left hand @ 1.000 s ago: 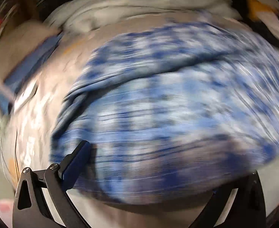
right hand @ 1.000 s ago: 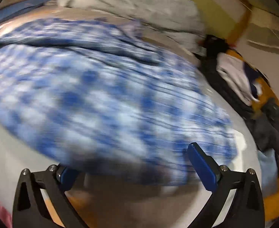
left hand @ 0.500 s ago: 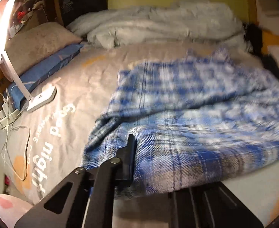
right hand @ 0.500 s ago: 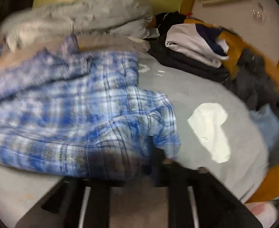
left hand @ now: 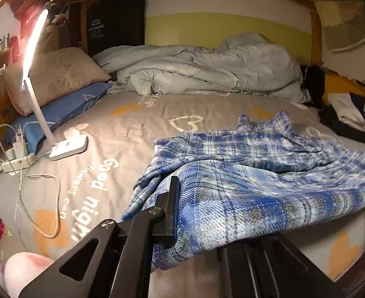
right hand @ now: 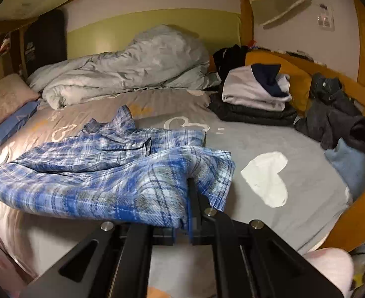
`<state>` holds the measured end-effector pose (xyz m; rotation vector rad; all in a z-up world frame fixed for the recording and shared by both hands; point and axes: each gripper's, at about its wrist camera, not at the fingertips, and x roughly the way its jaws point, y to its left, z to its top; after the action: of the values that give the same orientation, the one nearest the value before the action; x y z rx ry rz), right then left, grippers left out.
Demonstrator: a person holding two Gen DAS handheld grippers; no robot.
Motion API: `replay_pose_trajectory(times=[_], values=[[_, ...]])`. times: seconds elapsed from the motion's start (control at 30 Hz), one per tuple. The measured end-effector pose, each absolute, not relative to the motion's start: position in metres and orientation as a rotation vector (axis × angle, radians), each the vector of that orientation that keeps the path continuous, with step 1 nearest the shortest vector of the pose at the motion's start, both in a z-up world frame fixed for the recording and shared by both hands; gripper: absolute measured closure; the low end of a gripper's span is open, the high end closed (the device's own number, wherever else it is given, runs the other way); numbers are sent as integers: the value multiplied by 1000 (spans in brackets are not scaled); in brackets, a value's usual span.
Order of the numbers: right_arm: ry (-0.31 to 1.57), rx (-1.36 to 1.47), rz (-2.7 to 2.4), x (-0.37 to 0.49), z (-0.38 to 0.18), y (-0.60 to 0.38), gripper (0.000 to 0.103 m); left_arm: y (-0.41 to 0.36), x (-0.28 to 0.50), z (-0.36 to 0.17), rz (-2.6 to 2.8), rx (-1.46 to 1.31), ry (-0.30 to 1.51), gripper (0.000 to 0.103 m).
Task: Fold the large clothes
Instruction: 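Grasp the hem with the left tool while the right tool grasps the hem too, then lift the hem with both tools and fold it over toward the collar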
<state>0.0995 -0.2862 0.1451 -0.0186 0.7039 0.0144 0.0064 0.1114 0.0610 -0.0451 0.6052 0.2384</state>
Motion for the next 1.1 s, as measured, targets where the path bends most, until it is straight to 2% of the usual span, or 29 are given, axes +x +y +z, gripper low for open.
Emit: replay_pose_trajectory(times=[0.2,0.3,0.6,0.97,1.1], values=[[661,-86,32,138,160,-273,98,129,50,79,196,-96,648,94],[675,-165,38,176,156,-260,98,139,98,84,202,-127,779,94],[807,-148,-13,289,105,-249,98,136,219,50,206,12,928,92],[877,-140,8,332,58,-245,97,142,265,-5,196,32,990,90],[847,-157,19,332,57,-244,97,141,266,-7,189,58,946,88]])
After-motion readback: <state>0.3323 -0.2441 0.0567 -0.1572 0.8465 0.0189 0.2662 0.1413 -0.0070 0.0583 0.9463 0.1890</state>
